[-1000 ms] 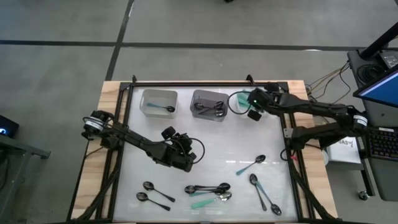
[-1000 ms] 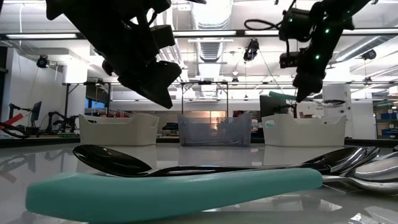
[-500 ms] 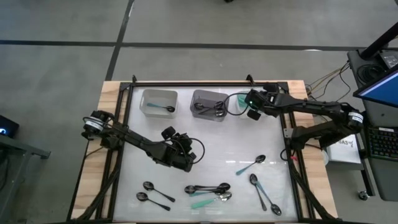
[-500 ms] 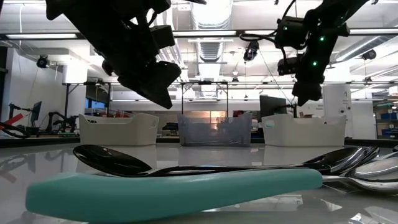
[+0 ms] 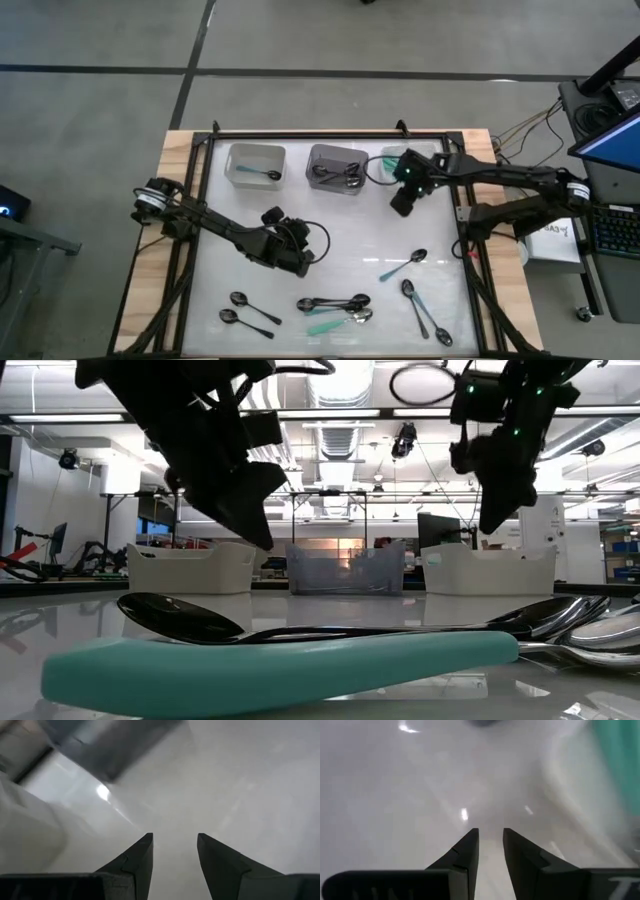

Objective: Sort silverware by color (type)
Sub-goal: Put the blue spoon into the gray bin

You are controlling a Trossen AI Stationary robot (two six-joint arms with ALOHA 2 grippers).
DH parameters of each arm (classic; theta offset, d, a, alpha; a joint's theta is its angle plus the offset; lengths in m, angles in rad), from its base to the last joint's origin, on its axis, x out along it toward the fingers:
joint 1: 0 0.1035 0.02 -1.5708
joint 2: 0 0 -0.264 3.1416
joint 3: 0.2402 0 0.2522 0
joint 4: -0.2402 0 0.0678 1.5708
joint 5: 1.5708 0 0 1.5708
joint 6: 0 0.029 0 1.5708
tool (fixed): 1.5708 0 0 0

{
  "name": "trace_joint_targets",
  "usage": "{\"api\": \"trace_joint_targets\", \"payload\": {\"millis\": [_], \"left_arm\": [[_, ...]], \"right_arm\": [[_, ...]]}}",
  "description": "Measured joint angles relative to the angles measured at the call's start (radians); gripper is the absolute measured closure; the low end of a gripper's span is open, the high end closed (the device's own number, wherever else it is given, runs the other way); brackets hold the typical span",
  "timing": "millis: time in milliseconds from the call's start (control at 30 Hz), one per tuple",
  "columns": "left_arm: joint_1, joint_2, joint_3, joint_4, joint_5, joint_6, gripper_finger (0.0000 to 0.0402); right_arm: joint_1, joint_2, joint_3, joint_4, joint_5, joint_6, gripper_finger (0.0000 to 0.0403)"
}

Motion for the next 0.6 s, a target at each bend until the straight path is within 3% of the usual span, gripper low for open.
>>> {"api": "trace_joint_targets", "payload": {"millis": [100,367,600], "left_arm": [[-0.004,0.001,0.001,0.059,0.060,0.009,0.0265],[-0.004,0.001,0.002,0.344,0.193,0.229,0.0265],[-0.004,0.001,0.003,0.385,0.270,0.266,0.0265]], "right_arm": [[0.081,-0.006,0.000,0.001,-0.022,0.025,0.0323],[0.284,-0.004,0.000,-0.017,-0.023,0.007,0.0321],[0.437,-0.004,-0.006,-0.032,-0.022,0.004,0.0321]]}}
